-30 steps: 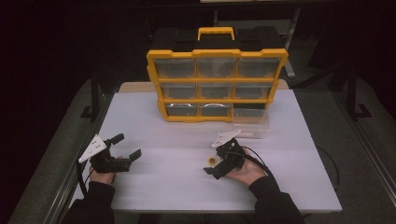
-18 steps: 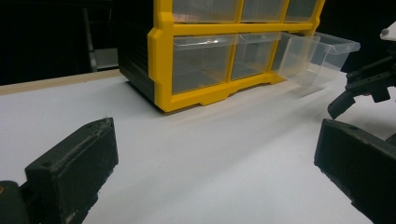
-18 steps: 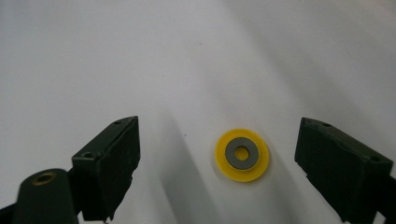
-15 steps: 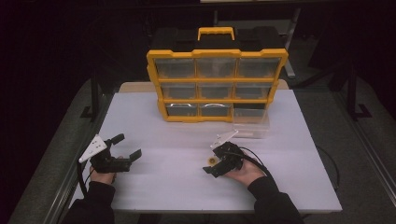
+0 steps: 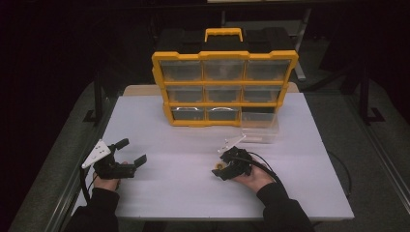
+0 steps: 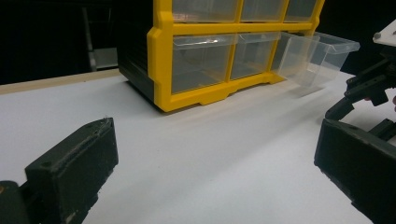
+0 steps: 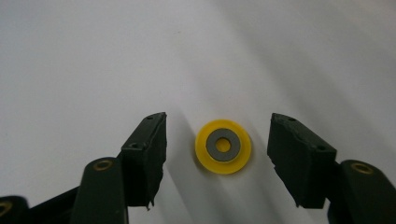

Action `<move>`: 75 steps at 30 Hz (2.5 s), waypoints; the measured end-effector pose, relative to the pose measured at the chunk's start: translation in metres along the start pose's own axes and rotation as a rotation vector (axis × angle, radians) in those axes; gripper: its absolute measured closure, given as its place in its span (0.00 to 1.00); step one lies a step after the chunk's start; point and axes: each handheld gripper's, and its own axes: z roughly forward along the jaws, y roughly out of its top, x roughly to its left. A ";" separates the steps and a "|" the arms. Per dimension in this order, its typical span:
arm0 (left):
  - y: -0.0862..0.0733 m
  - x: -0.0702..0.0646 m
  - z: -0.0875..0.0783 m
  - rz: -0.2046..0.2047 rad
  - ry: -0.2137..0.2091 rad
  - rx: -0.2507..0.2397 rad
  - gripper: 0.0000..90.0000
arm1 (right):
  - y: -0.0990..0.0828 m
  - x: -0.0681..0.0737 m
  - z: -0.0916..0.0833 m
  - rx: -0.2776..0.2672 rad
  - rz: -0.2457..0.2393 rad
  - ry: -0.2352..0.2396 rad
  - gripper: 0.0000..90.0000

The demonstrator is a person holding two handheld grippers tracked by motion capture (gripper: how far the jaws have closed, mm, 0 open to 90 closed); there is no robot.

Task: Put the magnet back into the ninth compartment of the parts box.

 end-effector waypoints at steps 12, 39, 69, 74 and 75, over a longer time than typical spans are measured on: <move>0.000 0.000 0.000 0.000 0.000 0.001 0.00 | -0.001 0.000 0.002 0.013 0.004 -0.031 0.57; -0.001 0.001 0.002 0.001 -0.011 0.004 0.00 | 0.002 0.000 -0.017 -0.035 0.017 -0.047 0.67; 0.000 0.000 0.002 0.004 -0.010 0.005 0.00 | 0.012 -0.013 -0.059 -0.156 0.051 -0.082 0.67; 0.000 0.000 0.002 0.001 -0.009 0.003 0.00 | 0.015 -0.015 -0.069 -0.177 0.046 -0.083 0.67; 0.000 0.000 0.002 0.001 -0.009 0.002 0.00 | 0.015 -0.016 -0.071 -0.184 0.045 -0.096 0.67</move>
